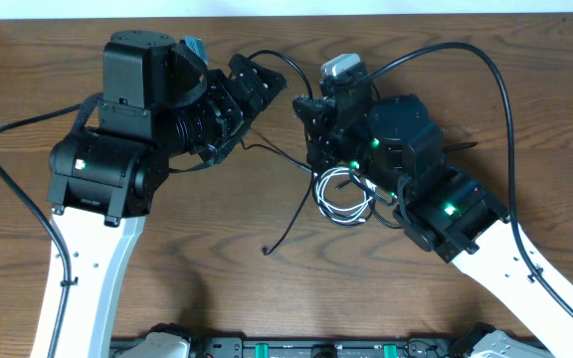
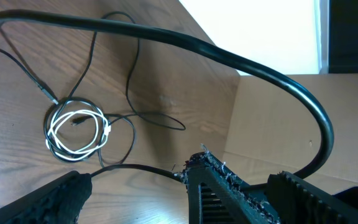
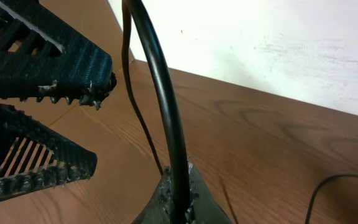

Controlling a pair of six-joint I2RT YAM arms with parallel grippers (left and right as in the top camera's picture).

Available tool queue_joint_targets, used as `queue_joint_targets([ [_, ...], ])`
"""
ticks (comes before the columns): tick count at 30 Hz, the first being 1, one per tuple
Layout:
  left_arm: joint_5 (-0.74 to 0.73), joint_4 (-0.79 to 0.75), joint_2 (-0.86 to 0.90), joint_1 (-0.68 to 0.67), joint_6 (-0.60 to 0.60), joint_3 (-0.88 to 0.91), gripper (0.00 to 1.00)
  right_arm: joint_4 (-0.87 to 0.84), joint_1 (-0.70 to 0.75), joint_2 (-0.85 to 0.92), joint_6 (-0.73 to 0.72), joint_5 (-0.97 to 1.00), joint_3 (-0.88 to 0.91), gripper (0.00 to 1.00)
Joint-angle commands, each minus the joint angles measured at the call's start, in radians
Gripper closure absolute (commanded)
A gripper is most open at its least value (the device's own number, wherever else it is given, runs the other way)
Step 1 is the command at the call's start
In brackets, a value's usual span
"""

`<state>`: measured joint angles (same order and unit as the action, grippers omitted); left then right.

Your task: Untangle cables

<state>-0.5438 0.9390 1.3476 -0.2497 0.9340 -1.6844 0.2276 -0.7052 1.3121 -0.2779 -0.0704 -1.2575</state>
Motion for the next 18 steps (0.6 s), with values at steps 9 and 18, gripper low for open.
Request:
queue_joint_targets([
  [9,0.006,-0.001,0.020,0.004,-0.013,-0.005,0.05,0.000,-0.003,-0.014,-0.014,0.011,-0.018,0.99],
  [18,0.006,-0.005,0.020,0.004,0.031,-0.005,0.05,0.000,-0.003,-0.014,-0.013,0.011,-0.018,0.99],
])
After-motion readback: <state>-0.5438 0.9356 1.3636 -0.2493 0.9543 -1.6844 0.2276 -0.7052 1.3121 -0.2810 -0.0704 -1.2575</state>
